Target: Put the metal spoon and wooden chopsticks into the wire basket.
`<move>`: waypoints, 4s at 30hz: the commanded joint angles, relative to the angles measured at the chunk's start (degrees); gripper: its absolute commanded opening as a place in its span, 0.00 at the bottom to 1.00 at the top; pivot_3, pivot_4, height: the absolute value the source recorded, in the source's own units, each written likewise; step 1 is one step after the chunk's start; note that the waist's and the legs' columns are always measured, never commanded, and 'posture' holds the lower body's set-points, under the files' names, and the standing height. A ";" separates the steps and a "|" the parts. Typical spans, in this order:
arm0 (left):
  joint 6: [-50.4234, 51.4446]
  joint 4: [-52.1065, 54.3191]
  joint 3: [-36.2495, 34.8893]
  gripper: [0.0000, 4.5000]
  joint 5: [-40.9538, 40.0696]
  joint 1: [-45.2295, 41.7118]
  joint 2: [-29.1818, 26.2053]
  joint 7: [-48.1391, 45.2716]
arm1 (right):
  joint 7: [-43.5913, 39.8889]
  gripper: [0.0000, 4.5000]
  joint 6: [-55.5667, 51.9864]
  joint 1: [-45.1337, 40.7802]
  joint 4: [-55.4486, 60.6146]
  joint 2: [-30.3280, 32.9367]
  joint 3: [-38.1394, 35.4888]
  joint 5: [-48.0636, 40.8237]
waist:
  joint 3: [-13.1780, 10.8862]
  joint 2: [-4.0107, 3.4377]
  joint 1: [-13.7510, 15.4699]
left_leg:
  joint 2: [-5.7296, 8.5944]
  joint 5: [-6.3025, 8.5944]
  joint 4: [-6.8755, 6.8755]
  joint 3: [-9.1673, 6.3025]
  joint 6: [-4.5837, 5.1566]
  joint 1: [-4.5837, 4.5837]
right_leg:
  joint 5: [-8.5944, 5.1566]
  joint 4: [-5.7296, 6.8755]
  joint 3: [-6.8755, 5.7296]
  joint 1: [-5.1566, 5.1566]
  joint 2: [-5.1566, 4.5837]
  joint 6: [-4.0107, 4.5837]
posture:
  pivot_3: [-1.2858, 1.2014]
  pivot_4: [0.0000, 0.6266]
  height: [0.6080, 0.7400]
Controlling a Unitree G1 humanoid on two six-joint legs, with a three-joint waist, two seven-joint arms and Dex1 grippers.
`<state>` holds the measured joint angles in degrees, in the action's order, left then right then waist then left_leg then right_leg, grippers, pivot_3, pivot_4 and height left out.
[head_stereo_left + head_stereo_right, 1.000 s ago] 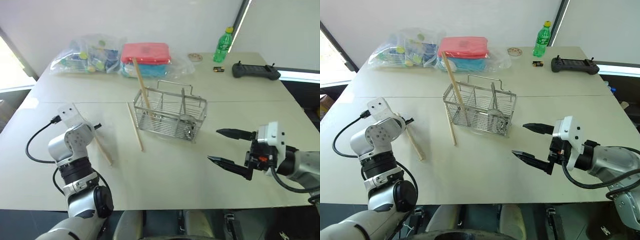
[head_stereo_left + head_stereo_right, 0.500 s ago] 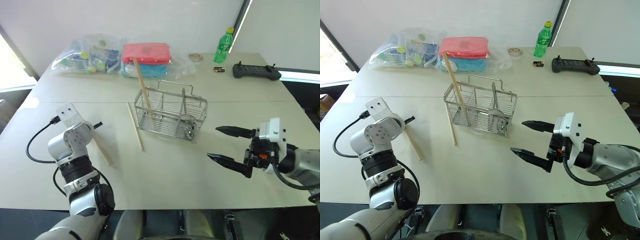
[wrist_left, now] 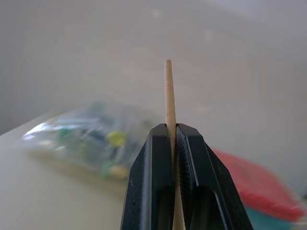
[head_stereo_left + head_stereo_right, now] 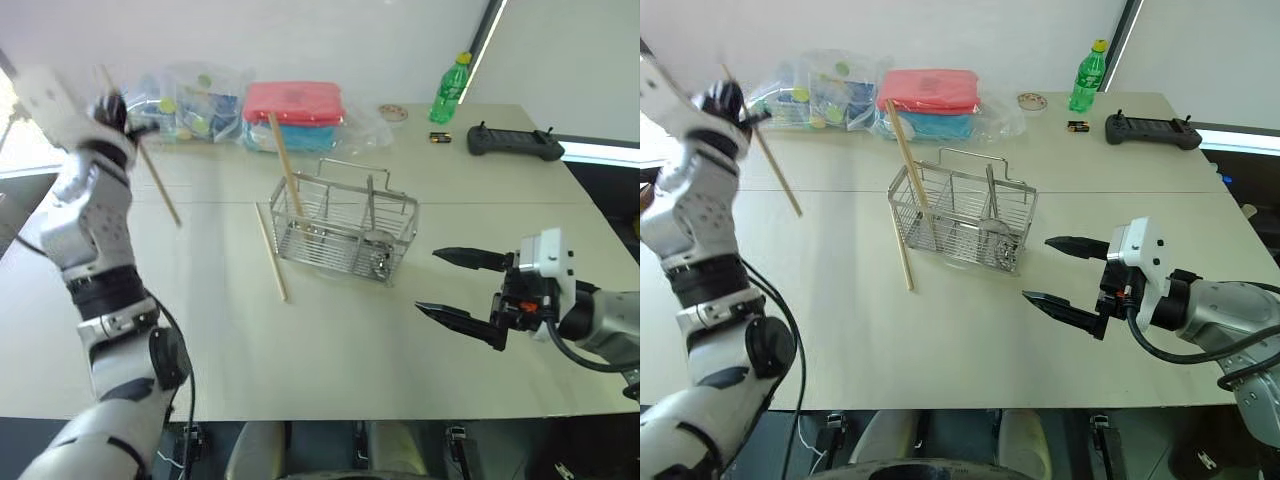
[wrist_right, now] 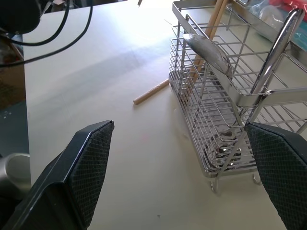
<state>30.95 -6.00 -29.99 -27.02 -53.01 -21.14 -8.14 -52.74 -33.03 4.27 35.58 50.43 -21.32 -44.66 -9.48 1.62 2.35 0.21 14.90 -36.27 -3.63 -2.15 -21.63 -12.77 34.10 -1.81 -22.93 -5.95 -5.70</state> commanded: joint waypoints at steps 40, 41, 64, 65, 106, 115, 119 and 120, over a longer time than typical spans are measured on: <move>-5.70 9.38 17.81 0.99 -10.62 0.30 9.09 -15.51 | 7.17 1.00 -1.37 0.40 2.36 -0.63 -3.79 -5.93 | -0.01 -0.10 -0.23 | -0.03 0.01 0.01 -0.01 0.06 0.16 | -0.03 0.03 0.03 0.12 0.06 -0.03 | 0.52 0.24 0.63; -4.19 10.09 16.83 0.99 -11.88 -0.09 8.50 -14.33 | 7.20 1.00 -1.32 0.40 2.34 -0.68 -3.73 -5.95 | -0.02 -0.11 -0.28 | -0.03 0.01 0.02 -0.01 0.06 0.17 | -0.03 0.05 0.03 0.12 0.06 -0.04 | 0.52 0.24 0.63; 35.80 -9.50 4.10 0.99 -8.31 1.71 0.07 18.82 | 7.68 1.00 0.37 2.28 3.02 -3.59 -1.99 -4.12 | -0.10 0.11 -0.13 | 0.02 0.00 -0.01 -0.21 0.03 0.15 | 0.01 0.10 -0.01 0.18 0.09 -0.26 | 0.52 0.24 0.63; 37.35 -11.02 3.79 0.99 -8.07 0.21 1.16 19.92 | 7.82 1.00 0.41 2.28 3.13 -3.74 -1.76 -3.97 | -0.10 0.11 -0.18 | 0.01 -0.01 0.02 -0.22 0.02 0.14 | 0.06 0.10 -0.01 0.15 0.10 -0.27 | 0.52 0.24 0.63; 29.44 -63.36 10.58 0.57 10.86 -24.93 4.03 10.81 | 15.95 1.00 5.29 12.94 12.59 -12.41 0.15 -0.18 | -0.09 0.08 -0.07 | 0.01 -0.04 0.13 -0.14 -0.09 0.18 | -0.05 0.13 -0.04 0.06 0.06 -0.54 | 0.52 0.24 0.63; 29.35 -64.36 9.21 0.02 10.35 -25.31 4.19 10.93 | 14.05 1.00 4.77 14.41 12.79 -10.98 -1.49 -0.97 | -0.08 0.06 -0.18 | 0.02 -0.04 0.12 -0.12 -0.10 0.20 | 0.01 0.14 -0.04 0.07 0.04 -0.68 | 0.52 0.24 0.63; 30.13 -64.30 7.81 0.02 9.47 -25.05 3.82 11.94 | 14.19 1.00 4.40 13.56 12.57 -10.56 -1.37 -1.47 | -0.08 0.07 -0.18 | 0.02 -0.04 0.12 -0.12 -0.10 0.20 | 0.01 0.13 -0.04 0.07 0.04 -0.68 | 0.52 0.24 0.63; 30.32 -64.26 7.03 0.02 9.13 -24.91 3.51 12.53 | 14.21 1.00 4.31 13.16 12.32 -10.43 -1.28 -1.53 | -0.08 0.07 -0.17 | 0.02 -0.04 0.12 -0.12 -0.10 0.20 | 0.01 0.13 -0.04 0.07 0.04 -0.68 | 0.52 0.24 0.63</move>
<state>60.40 -69.83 -21.83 -16.93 -77.09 -17.32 3.69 -38.58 -29.42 18.10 46.50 39.40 -21.16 -45.17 -9.56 1.69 2.18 0.22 14.86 -36.15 -3.75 -2.25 -21.44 -12.75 34.23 -1.85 -22.86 -5.92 -6.39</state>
